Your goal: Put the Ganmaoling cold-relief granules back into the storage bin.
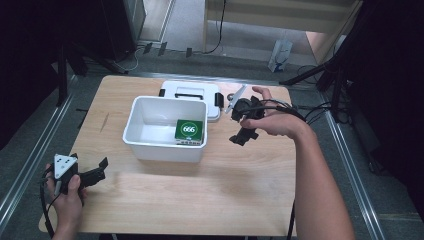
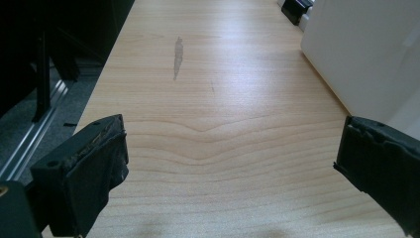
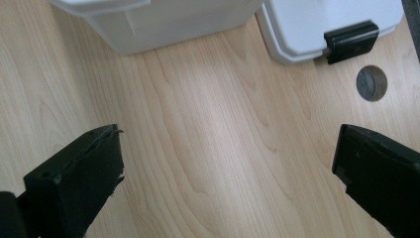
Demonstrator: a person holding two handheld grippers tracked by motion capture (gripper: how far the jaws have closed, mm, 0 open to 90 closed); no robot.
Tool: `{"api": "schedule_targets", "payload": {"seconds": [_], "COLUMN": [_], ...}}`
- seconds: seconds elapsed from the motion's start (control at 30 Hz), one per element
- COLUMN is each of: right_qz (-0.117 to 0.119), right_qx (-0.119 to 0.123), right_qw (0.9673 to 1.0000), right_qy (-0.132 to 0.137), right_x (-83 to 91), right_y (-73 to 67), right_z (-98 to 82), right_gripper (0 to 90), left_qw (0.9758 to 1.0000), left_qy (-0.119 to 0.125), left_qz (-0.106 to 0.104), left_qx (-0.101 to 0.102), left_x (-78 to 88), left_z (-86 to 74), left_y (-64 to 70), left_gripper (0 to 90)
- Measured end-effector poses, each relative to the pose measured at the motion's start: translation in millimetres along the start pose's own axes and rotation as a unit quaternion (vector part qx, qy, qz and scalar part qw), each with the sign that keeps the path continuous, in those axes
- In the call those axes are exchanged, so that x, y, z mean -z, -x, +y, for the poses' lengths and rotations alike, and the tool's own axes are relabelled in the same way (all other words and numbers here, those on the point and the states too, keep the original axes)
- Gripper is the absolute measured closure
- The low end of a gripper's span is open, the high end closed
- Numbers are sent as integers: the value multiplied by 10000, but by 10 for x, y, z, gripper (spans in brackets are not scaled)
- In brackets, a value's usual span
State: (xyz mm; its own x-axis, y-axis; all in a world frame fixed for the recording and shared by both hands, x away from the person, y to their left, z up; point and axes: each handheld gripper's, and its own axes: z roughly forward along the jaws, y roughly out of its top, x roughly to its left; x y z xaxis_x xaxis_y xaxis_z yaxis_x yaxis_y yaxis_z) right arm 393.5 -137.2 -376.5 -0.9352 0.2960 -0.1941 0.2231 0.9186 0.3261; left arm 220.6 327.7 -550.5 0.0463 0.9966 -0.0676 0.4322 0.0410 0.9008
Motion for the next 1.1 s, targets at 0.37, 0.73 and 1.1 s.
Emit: {"api": "schedule_targets", "payload": {"seconds": [0.37,0.73,1.1], "right_qz": [-284,-458,-657], "right_qx": [-485,-1051,-1721], "right_qw": [9972,9885,9729], "right_qy": [494,990,1400], "right_x": [-50,-164,-396], "right_y": [-41,-136,-306], "right_z": [-466,-902,-1359], "right_gripper": [0,0,0], "left_qw": [10000,10000,10000], "left_qy": [7,14,11], "left_qz": [0,8,11], "left_qx": [-20,-25,-40], "left_x": [1,3,4], "left_z": [-2,-3,-3], "left_y": [8,9,11], "left_gripper": [0,1,0]}}
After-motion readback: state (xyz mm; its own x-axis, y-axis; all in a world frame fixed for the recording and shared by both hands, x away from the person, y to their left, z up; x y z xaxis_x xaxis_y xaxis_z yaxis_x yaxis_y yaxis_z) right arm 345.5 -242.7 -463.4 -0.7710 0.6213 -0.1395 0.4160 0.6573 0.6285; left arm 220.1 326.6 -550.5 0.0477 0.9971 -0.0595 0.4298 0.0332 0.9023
